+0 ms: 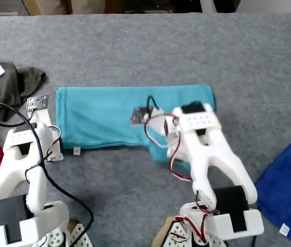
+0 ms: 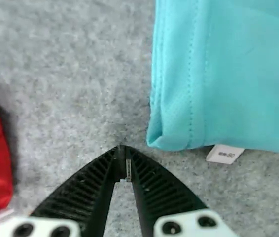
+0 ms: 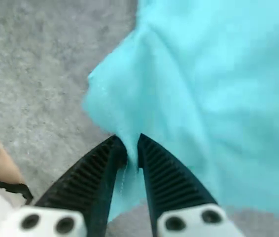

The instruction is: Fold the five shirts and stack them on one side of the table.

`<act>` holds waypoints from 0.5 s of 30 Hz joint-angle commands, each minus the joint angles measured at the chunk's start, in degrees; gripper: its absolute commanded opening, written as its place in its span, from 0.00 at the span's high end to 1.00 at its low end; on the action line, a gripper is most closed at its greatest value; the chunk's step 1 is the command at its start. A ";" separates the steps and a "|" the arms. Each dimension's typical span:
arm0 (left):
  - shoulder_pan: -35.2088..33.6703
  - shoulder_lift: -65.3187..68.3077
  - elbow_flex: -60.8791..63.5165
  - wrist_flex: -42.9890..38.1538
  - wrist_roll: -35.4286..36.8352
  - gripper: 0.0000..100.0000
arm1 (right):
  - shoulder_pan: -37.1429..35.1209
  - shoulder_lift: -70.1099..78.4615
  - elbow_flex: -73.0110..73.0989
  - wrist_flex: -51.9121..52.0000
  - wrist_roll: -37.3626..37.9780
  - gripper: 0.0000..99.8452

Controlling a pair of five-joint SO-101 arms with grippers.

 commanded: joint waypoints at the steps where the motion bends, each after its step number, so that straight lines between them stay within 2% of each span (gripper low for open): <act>1: -0.62 -1.80 -0.18 -0.53 0.35 0.98 | 1.01 2.86 -11.74 3.43 0.53 1.00; 10: -0.44 -1.80 -0.18 -0.62 0.35 0.98 | 1.10 26.95 -39.78 11.78 3.87 1.00; 15: -0.44 -1.80 -0.18 -0.62 0.35 0.98 | 1.01 36.88 -56.13 16.70 8.44 1.00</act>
